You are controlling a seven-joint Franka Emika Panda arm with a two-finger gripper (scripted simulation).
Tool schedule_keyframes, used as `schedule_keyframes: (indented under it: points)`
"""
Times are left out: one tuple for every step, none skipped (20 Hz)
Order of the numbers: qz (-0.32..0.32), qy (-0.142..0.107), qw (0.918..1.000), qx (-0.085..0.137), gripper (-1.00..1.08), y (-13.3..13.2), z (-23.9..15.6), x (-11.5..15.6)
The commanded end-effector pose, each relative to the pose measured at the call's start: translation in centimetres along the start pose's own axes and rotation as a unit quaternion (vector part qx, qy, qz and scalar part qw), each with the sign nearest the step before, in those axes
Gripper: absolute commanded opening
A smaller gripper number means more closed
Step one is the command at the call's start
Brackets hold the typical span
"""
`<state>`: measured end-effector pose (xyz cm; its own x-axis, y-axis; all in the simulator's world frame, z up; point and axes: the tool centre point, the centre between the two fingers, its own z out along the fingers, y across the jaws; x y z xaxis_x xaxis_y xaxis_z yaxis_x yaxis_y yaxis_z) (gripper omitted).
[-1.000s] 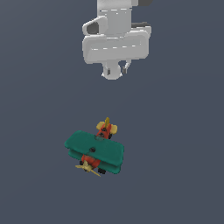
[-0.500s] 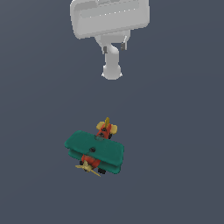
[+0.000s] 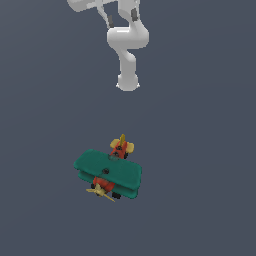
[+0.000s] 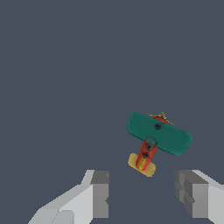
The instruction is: Pick up the object and move it to a goal position.
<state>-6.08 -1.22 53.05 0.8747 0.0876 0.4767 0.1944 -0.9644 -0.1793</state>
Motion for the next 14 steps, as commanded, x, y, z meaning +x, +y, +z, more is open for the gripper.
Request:
schedule_keyframes:
  points:
    - [-0.003, 0.022, 0.9997, 0.012, 0.28, 0.2, -1.7, 0.5]
    - [-0.004, 0.03, 0.9994, 0.017, 0.28, 0.3, -2.4, 0.7]
    - [-0.006, 0.039, 0.999, 0.022, 0.28, 0.5, -3.1, 0.9]
    - [-0.006, 0.047, 0.9985, 0.027, 0.28, 0.6, -3.7, 1.1]
    - [-0.007, 0.055, 0.9979, 0.032, 0.28, 0.8, -4.4, 1.2]
    - [-0.008, 0.064, 0.9973, 0.037, 0.28, 0.9, -5.0, 1.4]
    - [-0.009, 0.072, 0.9965, 0.042, 0.28, 1.1, -5.6, 1.5]
    - [-0.01, 0.08, 0.9956, 0.047, 0.28, 1.3, -6.2, 1.7]
    - [-0.01, 0.088, 0.9947, 0.053, 0.28, 1.5, -6.9, 1.8]
    - [-0.011, 0.096, 0.9936, 0.058, 0.28, 1.7, -7.4, 1.9]
    - [-0.011, 0.104, 0.9925, 0.063, 0.28, 2.0, -8.0, 2.0]
    - [-0.011, 0.112, 0.9912, 0.069, 0.28, 2.2, -8.6, 2.1]
    - [-0.012, 0.12, 0.9899, 0.074, 0.28, 2.5, -9.2, 2.2]
    - [-0.012, 0.128, 0.9885, 0.079, 0.28, 2.8, -9.7, 2.2]
